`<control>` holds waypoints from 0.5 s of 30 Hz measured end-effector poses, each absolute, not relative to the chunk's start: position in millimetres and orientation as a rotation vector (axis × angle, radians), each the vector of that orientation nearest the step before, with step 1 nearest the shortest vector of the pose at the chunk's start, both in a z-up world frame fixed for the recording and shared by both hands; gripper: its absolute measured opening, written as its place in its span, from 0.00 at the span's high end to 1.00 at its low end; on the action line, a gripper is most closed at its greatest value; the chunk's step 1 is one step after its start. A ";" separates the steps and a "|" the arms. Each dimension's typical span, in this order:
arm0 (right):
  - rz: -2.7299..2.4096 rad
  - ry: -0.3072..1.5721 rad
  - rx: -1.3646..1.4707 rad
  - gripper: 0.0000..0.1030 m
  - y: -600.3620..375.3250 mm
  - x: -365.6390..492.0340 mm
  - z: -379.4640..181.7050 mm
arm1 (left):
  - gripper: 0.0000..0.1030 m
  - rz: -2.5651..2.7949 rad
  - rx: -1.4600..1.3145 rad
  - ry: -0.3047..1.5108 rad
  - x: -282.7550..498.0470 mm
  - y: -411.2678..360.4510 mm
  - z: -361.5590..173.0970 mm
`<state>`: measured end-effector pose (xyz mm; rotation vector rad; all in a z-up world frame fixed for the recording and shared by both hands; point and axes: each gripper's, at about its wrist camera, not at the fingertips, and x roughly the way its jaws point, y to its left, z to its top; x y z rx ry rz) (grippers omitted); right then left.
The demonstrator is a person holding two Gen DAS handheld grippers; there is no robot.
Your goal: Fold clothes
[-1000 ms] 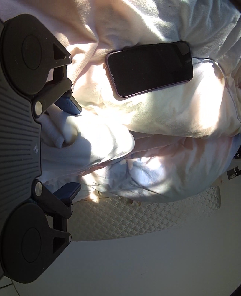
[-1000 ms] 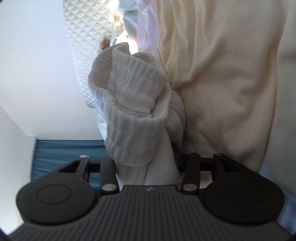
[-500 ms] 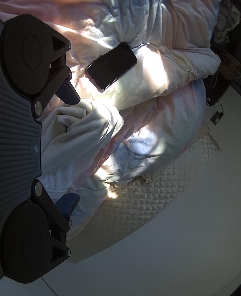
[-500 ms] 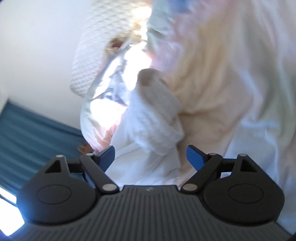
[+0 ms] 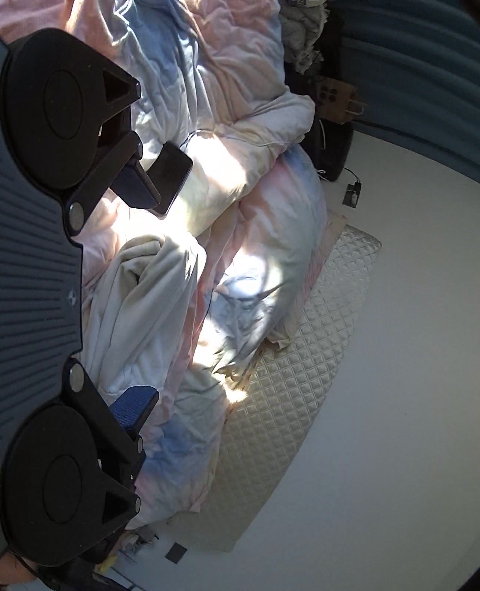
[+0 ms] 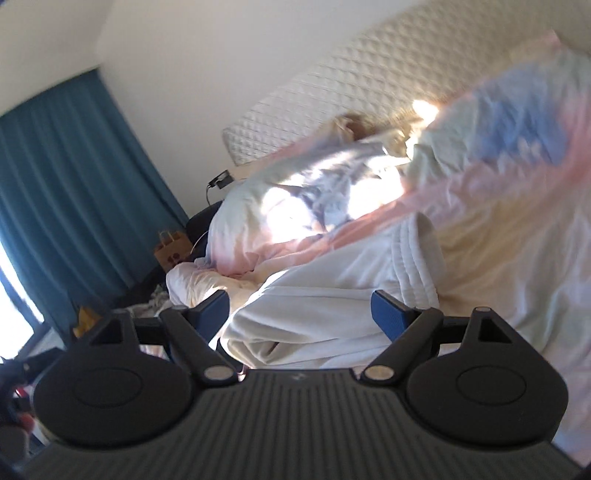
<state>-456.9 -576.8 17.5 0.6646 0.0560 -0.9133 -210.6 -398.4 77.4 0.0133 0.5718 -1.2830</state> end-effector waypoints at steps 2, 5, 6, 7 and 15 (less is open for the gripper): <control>-0.925 0.084 0.593 0.17 -555.3 -454.0 25.9 | 0.00 -1.271 0.051 0.556 -217.6 -382.7 76.9; -0.936 0.132 0.526 0.17 -528.3 -449.2 31.0 | 0.00 -1.253 0.089 0.539 -225.1 -360.9 74.9; -0.941 0.148 0.514 0.17 -520.6 -447.3 31.2 | 0.00 -1.243 0.098 0.530 -227.5 -354.2 74.2; -0.947 0.163 0.502 0.17 -512.9 -445.3 31.3 | 0.00 -1.230 0.109 0.516 -230.5 -347.9 74.5; -1.002 0.211 0.422 0.17 -465.2 -428.5 31.5 | 0.00 -1.172 0.177 0.426 -246.4 -318.1 73.0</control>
